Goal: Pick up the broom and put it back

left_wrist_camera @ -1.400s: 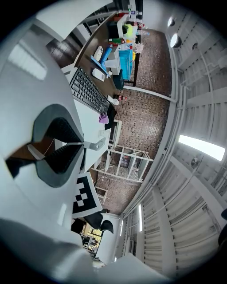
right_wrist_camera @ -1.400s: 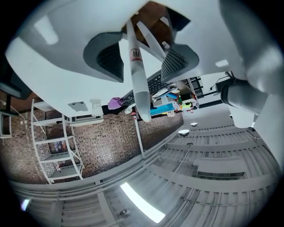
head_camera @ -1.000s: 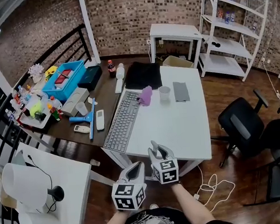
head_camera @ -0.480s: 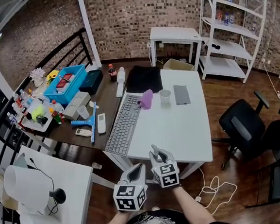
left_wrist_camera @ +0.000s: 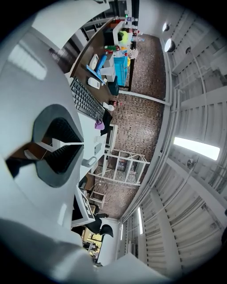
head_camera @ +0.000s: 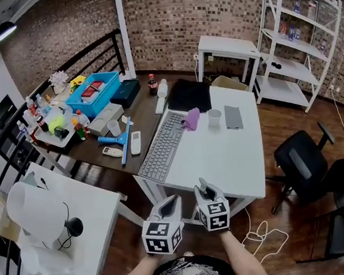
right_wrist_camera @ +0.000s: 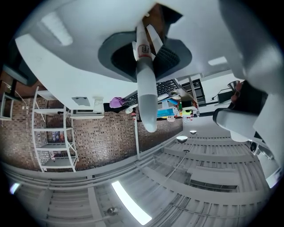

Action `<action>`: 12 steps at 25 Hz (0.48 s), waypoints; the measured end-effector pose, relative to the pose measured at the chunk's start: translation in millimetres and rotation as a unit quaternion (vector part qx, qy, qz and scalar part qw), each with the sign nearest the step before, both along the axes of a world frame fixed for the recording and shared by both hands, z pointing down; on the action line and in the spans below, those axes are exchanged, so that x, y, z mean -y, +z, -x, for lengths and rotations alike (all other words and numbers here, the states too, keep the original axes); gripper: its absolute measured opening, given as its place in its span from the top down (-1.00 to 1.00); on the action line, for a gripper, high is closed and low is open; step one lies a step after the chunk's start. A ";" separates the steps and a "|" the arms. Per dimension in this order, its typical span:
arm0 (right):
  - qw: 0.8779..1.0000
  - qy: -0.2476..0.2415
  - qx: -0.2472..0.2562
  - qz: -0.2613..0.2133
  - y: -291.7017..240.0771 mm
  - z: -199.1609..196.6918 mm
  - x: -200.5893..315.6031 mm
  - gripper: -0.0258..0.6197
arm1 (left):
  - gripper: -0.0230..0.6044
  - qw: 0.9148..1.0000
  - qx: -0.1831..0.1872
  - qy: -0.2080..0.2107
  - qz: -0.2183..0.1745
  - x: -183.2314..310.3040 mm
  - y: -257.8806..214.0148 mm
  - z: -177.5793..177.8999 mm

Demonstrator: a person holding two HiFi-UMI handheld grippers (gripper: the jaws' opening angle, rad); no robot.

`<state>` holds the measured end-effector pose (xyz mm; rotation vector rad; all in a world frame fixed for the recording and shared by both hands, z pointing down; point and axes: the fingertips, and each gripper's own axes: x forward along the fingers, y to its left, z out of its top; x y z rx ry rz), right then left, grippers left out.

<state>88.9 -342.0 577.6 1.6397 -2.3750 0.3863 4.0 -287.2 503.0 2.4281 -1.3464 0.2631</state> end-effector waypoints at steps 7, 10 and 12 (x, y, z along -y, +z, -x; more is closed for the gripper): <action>1.000 0.021 0.000 -0.013 -19.8 2.0 -23.8 0.63 | 0.88 1.000 -0.006 -0.002 -0.006 -17.7 -7.7 19.0; 0.999 0.026 0.004 -0.025 -38.1 3.3 -37.9 0.63 | 0.88 1.000 -0.001 -0.003 -0.018 -26.2 -16.8 26.3; 0.999 0.029 0.008 -0.035 -51.7 4.0 -48.0 0.63 | 0.88 1.000 -0.001 -0.002 -0.024 -32.0 -23.2 29.9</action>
